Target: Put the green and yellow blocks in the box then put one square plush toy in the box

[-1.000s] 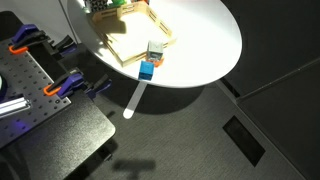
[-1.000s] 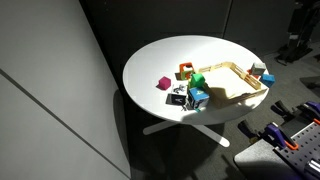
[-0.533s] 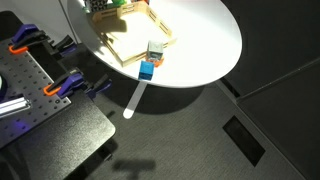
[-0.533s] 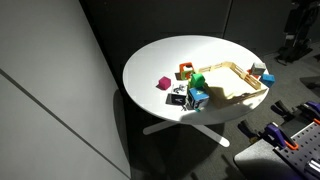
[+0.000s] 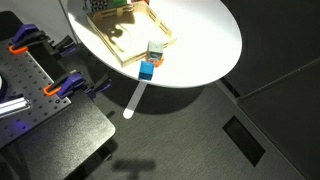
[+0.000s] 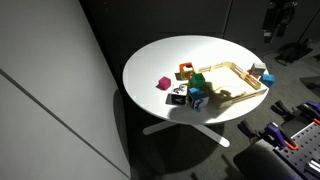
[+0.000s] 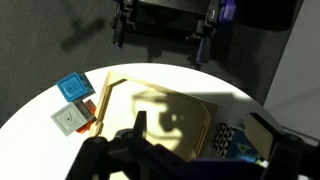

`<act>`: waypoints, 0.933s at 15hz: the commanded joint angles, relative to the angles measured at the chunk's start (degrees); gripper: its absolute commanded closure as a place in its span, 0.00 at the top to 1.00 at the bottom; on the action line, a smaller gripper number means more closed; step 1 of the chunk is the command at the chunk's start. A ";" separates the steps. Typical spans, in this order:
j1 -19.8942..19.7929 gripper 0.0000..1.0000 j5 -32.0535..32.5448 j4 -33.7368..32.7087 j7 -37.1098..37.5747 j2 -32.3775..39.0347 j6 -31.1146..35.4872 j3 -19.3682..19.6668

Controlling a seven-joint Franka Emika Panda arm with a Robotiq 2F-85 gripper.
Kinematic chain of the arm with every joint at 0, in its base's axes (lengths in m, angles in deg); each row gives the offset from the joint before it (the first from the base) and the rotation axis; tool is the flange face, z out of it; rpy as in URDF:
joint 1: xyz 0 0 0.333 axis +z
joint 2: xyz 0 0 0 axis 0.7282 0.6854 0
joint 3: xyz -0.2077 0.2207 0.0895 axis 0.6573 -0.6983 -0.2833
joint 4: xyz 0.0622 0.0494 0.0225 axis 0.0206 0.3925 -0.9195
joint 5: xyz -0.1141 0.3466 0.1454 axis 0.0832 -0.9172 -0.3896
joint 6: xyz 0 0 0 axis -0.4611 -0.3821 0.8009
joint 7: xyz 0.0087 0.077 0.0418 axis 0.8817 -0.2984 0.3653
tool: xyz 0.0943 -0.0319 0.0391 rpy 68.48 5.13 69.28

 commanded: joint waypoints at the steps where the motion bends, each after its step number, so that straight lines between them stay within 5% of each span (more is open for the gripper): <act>1: 0.84 1.00 -0.88 -6.32 1.12 6.48 1.41 -1.01; 14: 3.29 1.00 0.22 -14.52 2.68 18.61 13.99 -5.03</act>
